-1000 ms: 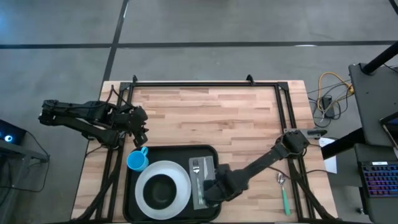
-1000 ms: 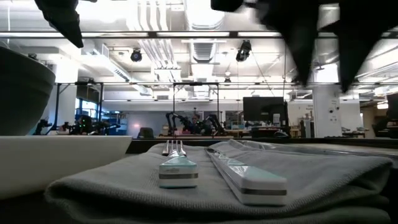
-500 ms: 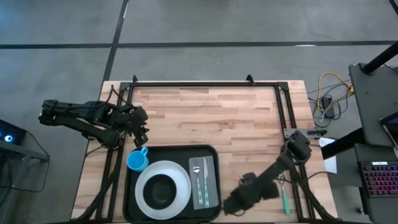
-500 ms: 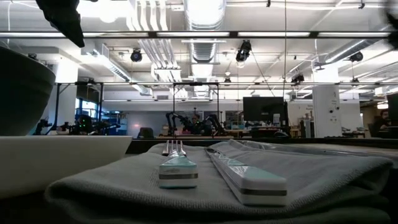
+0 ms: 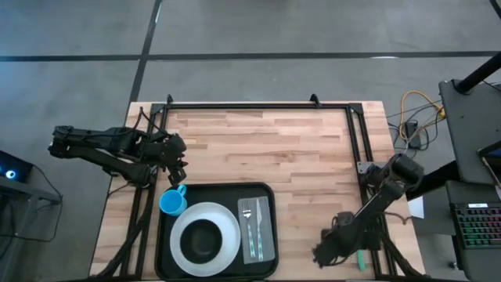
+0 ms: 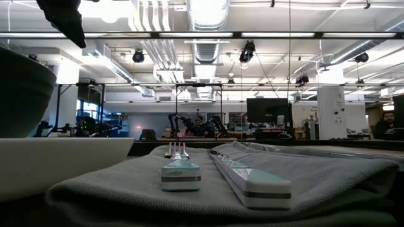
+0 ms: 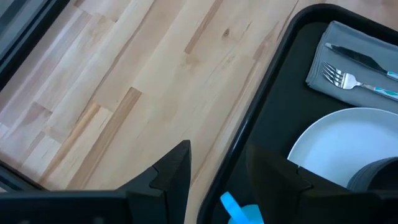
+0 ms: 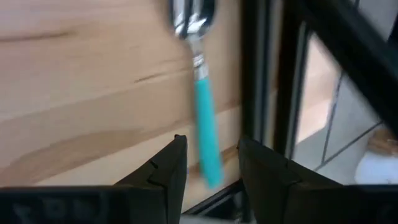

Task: Set up tray
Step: Put the green spoon on top of the gray napkin to the right of the white green knife

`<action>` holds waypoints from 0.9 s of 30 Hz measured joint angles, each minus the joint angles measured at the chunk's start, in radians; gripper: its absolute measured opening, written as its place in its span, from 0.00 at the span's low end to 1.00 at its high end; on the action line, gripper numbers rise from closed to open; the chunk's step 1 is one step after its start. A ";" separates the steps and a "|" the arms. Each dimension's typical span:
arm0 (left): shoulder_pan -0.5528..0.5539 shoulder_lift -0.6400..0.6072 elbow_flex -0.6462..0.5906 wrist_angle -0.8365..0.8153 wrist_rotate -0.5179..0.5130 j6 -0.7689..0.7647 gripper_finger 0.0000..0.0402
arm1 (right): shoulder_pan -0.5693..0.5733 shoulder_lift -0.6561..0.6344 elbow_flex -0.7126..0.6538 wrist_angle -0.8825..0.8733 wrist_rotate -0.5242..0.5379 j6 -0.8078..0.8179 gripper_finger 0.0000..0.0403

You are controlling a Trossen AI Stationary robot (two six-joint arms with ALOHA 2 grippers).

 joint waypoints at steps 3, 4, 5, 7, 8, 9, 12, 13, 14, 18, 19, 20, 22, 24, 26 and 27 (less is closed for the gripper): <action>0.000 0.000 0.000 0.000 0.022 0.000 0.34 | 0.004 -0.064 -0.094 0.058 -0.005 -0.007 0.34; 0.000 0.000 0.000 0.000 0.027 0.000 0.34 | 0.004 -0.085 -0.130 0.095 -0.004 -0.007 0.34; 0.000 0.000 0.000 0.000 0.028 0.000 0.34 | 0.002 -0.102 -0.161 0.137 -0.003 -0.006 0.34; 0.000 0.000 0.000 0.000 0.028 0.000 0.34 | 0.000 -0.123 -0.221 0.221 0.001 -0.007 0.34; 0.000 0.000 0.000 0.000 0.029 -0.002 0.34 | 0.001 -0.128 -0.246 0.259 0.004 -0.006 0.34; 0.000 0.000 0.000 0.000 0.029 -0.003 0.34 | 0.003 -0.131 -0.267 0.294 0.006 -0.007 0.34; 0.000 0.000 0.000 0.000 0.029 -0.003 0.34 | 0.002 -0.127 -0.314 0.339 -0.006 -0.007 0.34; 0.000 0.000 0.000 0.000 0.030 -0.003 0.34 | 0.002 -0.123 -0.326 0.335 -0.022 -0.007 0.34; 0.000 0.000 0.000 0.000 0.030 -0.003 0.34 | 0.002 -0.120 -0.337 0.335 -0.031 -0.007 0.34; 0.000 0.000 0.000 0.000 0.030 -0.003 0.34 | 0.002 -0.121 -0.375 0.383 -0.027 -0.033 0.34; 0.000 0.000 0.000 0.000 0.030 -0.003 0.34 | 0.001 -0.122 -0.386 0.399 -0.030 -0.042 0.34; 0.000 0.000 0.000 0.000 0.030 -0.003 0.34 | 0.001 -0.125 -0.399 0.415 -0.032 -0.051 0.34; 0.000 0.000 0.000 0.000 0.030 -0.003 0.34 | 0.000 -0.127 -0.424 0.450 -0.041 -0.059 0.33; 0.000 0.000 0.000 0.000 0.030 -0.008 0.34 | 0.000 -0.129 -0.439 0.471 -0.047 -0.062 0.31; 0.000 0.000 0.000 0.000 0.030 -0.015 0.34 | 0.000 -0.129 -0.445 0.479 -0.047 -0.069 0.29; 0.000 0.000 0.000 0.000 0.030 -0.019 0.34 | 0.000 -0.129 -0.448 0.481 -0.046 -0.075 0.27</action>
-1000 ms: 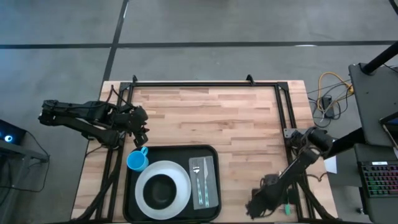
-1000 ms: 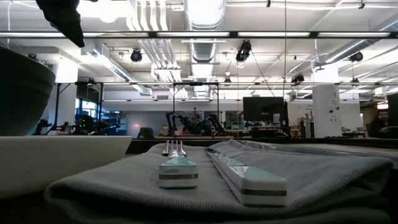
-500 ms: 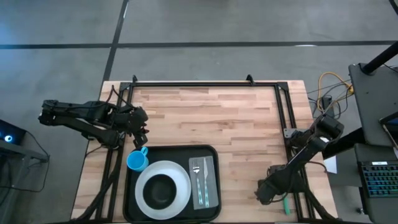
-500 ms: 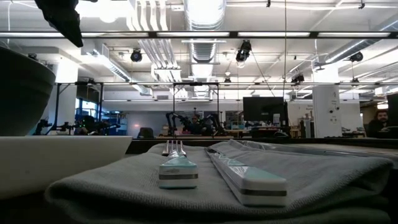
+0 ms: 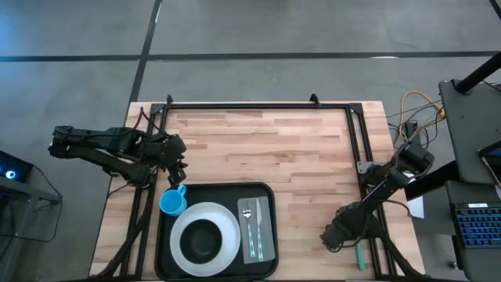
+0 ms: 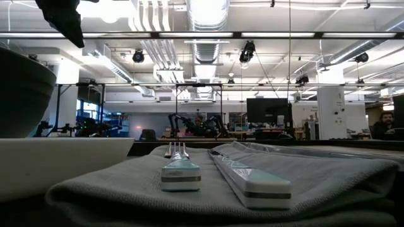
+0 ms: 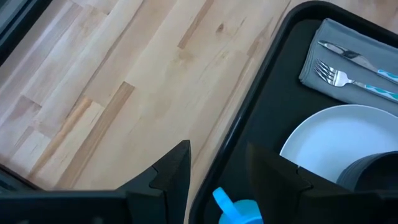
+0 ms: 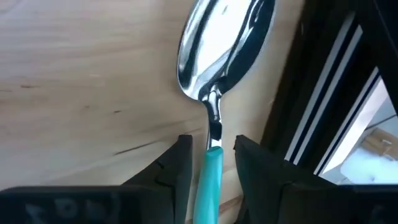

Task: Set up tray
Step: Put the green spoon on top of the gray napkin to the right of the white green knife

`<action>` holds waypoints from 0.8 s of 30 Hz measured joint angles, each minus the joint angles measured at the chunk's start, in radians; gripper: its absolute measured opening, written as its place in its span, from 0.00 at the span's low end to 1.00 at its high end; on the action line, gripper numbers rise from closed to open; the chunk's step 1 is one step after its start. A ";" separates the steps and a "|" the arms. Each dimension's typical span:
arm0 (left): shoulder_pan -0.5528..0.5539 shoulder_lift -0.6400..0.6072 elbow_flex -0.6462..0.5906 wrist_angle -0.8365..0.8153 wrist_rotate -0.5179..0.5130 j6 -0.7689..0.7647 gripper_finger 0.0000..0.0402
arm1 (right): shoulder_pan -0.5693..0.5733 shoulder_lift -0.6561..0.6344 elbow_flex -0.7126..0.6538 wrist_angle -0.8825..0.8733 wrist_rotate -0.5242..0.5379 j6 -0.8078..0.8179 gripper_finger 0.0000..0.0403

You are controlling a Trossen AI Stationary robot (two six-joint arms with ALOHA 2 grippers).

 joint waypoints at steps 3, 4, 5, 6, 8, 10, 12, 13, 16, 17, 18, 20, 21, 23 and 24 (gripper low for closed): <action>0.000 0.000 0.000 0.000 0.000 0.000 0.34 | 0.000 0.001 -0.004 0.007 0.006 -0.026 0.23; 0.000 0.000 0.000 0.000 0.000 0.000 0.34 | 0.000 0.001 -0.004 0.009 0.009 -0.033 0.21; 0.000 0.000 0.000 0.000 0.000 0.000 0.34 | 0.000 0.002 -0.004 0.012 0.012 -0.038 0.19; 0.000 0.000 0.000 0.000 0.000 0.000 0.34 | 0.000 0.002 -0.005 0.016 0.014 -0.043 0.17; 0.000 0.000 0.000 0.000 0.000 0.000 0.34 | 0.000 0.002 -0.006 0.026 0.019 -0.056 0.13; 0.000 0.000 0.000 0.000 0.000 0.000 0.34 | 0.000 0.003 -0.008 0.035 0.019 -0.061 0.08; 0.000 0.000 0.000 0.000 -0.001 0.000 0.34 | 0.000 0.003 -0.007 0.042 0.019 -0.061 0.05; 0.000 0.000 0.000 0.000 -0.001 0.000 0.34 | 0.000 0.003 -0.004 0.041 0.020 -0.060 0.05; 0.000 0.000 0.000 0.000 -0.002 0.000 0.34 | 0.000 0.002 0.010 0.036 0.026 -0.061 0.04; 0.000 0.000 0.000 0.000 -0.002 0.000 0.34 | 0.000 0.002 0.017 0.030 0.032 -0.061 0.04; 0.000 0.000 0.000 0.000 -0.002 0.000 0.34 | 0.000 0.001 0.027 0.020 0.045 -0.064 0.04; 0.000 0.000 0.000 0.000 -0.002 0.000 0.34 | 0.003 -0.006 0.054 0.007 0.097 -0.066 0.04; 0.000 0.000 0.000 0.000 -0.002 0.000 0.34 | 0.003 -0.012 0.068 0.015 0.135 -0.059 0.04; 0.000 0.000 0.000 0.000 -0.002 0.000 0.34 | 0.002 -0.024 0.100 0.044 0.228 -0.041 0.04; 0.000 0.000 0.000 0.000 -0.002 0.000 0.34 | -0.001 -0.028 0.116 0.041 0.273 -0.025 0.04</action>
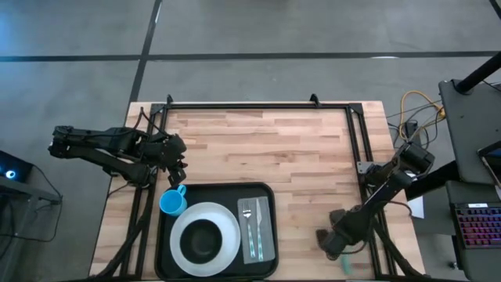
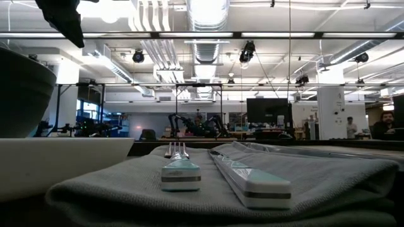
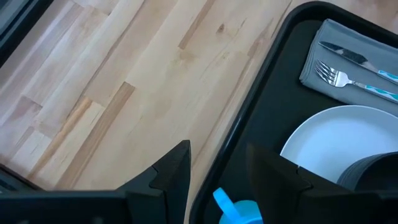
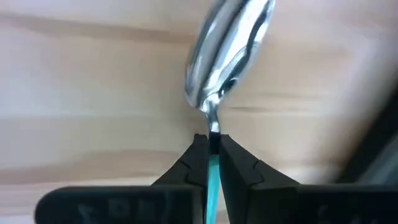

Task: Set up tray
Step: Put the green spoon on top of the gray napkin to the right of the white green knife

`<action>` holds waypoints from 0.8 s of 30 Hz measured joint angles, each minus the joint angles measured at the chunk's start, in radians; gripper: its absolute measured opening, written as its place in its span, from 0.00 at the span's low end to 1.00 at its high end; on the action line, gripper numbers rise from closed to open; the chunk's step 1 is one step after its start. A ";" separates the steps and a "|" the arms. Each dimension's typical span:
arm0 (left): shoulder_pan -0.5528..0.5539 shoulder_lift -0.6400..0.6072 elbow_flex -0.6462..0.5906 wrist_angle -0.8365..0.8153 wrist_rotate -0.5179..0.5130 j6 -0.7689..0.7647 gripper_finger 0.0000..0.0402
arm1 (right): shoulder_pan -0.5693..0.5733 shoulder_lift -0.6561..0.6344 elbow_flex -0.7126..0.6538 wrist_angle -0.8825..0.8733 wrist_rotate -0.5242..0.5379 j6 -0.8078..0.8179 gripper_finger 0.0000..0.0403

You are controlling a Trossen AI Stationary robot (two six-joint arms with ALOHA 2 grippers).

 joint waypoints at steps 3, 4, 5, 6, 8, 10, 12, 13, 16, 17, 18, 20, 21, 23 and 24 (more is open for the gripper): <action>0.000 0.000 0.000 0.001 0.000 0.000 0.34 | -0.009 -0.005 0.059 -0.015 0.115 0.015 0.03; 0.000 0.000 0.000 0.004 0.000 0.000 0.34 | -0.017 0.001 0.088 -0.011 0.128 0.008 0.03; 0.000 0.000 0.000 0.006 0.000 0.000 0.34 | -0.024 0.007 0.115 -0.011 0.149 -0.006 0.02; 0.000 0.000 0.000 0.006 0.000 0.000 0.34 | -0.033 0.015 0.142 -0.018 0.178 -0.020 0.02; 0.000 0.000 0.000 0.006 0.000 0.000 0.34 | -0.062 0.042 0.207 -0.018 0.249 -0.054 0.02; 0.000 0.000 0.000 0.006 0.000 0.000 0.34 | -0.092 0.074 0.270 -0.021 0.316 -0.094 0.02; 0.000 0.000 0.000 0.006 0.000 0.000 0.34 | -0.126 0.113 0.339 -0.028 0.359 -0.149 0.02; 0.000 0.000 0.000 0.006 0.000 0.000 0.34 | -0.141 0.135 0.374 -0.034 0.374 -0.179 0.02; 0.000 0.000 0.000 0.006 0.000 0.000 0.34 | -0.188 0.211 0.474 -0.167 0.372 -0.242 0.02; 0.000 0.000 0.000 0.006 0.000 0.000 0.34 | -0.198 0.237 0.501 -0.221 0.360 -0.254 0.02; 0.000 0.000 0.000 0.006 0.000 0.000 0.34 | -0.207 0.262 0.522 -0.266 0.342 -0.272 0.02; 0.000 0.000 0.000 0.006 0.000 0.000 0.34 | -0.213 0.295 0.553 -0.297 0.300 -0.313 0.02; 0.000 0.000 0.000 0.006 0.000 0.000 0.34 | -0.212 0.303 0.565 -0.291 0.281 -0.334 0.02; 0.000 0.000 0.000 0.006 0.000 0.000 0.34 | -0.202 0.313 0.600 -0.290 0.264 -0.354 0.02; 0.000 0.000 0.000 0.006 0.000 0.000 0.34 | -0.195 0.314 0.617 -0.289 0.264 -0.359 0.02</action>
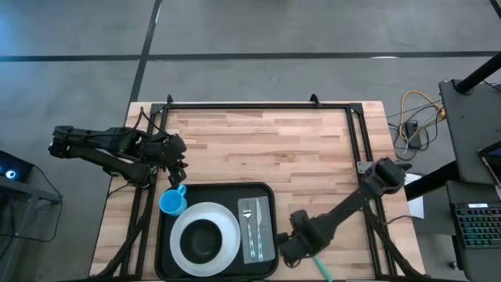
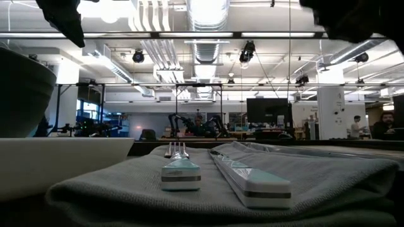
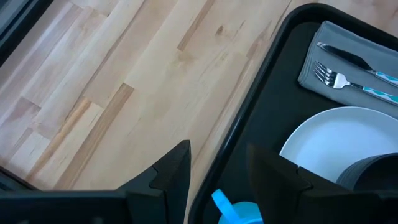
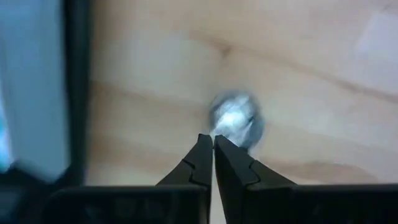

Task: Set up tray
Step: Put the green spoon on top of the gray napkin to the right of the white green knife

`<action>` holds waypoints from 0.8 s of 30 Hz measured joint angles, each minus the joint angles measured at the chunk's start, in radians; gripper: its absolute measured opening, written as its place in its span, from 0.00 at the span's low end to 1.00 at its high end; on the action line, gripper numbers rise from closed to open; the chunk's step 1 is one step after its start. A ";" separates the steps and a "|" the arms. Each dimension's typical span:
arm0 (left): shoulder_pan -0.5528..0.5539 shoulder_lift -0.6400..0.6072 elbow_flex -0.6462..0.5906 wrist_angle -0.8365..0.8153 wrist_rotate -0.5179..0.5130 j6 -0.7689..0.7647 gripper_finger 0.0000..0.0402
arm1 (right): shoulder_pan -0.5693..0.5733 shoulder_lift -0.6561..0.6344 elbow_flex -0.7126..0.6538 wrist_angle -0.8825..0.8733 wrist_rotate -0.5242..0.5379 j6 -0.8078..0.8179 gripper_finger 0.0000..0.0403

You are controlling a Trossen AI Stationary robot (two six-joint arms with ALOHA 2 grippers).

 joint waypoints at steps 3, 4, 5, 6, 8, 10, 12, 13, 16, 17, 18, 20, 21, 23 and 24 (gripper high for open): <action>0.000 0.000 0.000 0.000 0.000 0.000 0.34 | 0.022 -0.005 0.032 -0.001 0.020 0.000 0.02; 0.000 0.000 0.000 0.000 0.000 0.000 0.34 | 0.030 -0.010 0.039 -0.001 0.023 0.005 0.03; 0.000 0.000 0.000 0.000 0.000 0.000 0.34 | 0.040 -0.014 0.045 -0.003 0.022 0.010 0.04; 0.000 0.000 0.000 0.000 0.000 0.000 0.34 | 0.050 -0.017 0.051 -0.006 0.013 0.012 0.04; 0.000 0.000 0.000 0.000 0.000 0.000 0.34 | 0.071 -0.020 0.056 -0.004 -0.041 0.013 0.07; 0.000 0.000 0.000 0.000 0.000 0.000 0.34 | 0.093 -0.020 0.042 0.003 -0.122 0.039 0.11; 0.000 0.000 0.000 0.000 -0.002 0.000 0.34 | 0.116 -0.020 0.024 0.004 -0.163 0.079 0.17; 0.000 0.000 0.000 0.000 -0.002 0.000 0.34 | 0.129 -0.020 0.019 0.006 -0.166 0.100 0.20; 0.000 0.000 0.000 0.001 -0.002 0.000 0.34 | 0.163 -0.020 0.010 0.039 -0.165 0.142 0.29; 0.000 0.000 0.000 0.001 -0.002 0.000 0.34 | 0.171 -0.020 0.005 0.054 -0.158 0.143 0.32; 0.000 0.000 0.000 0.001 -0.002 0.000 0.34 | 0.178 -0.020 -0.001 0.073 -0.148 0.143 0.35; 0.000 0.000 0.000 0.001 -0.003 0.000 0.34 | 0.185 -0.020 -0.020 0.107 -0.138 0.137 0.40; 0.000 0.000 0.000 0.001 -0.003 0.000 0.34 | 0.185 -0.020 -0.033 0.113 -0.138 0.126 0.42; 0.000 0.000 0.000 0.004 -0.003 0.000 0.34 | 0.185 -0.019 -0.066 0.120 -0.135 0.103 0.46; 0.000 0.000 0.000 0.009 -0.003 0.000 0.34 | 0.184 -0.016 -0.081 0.122 -0.135 0.091 0.47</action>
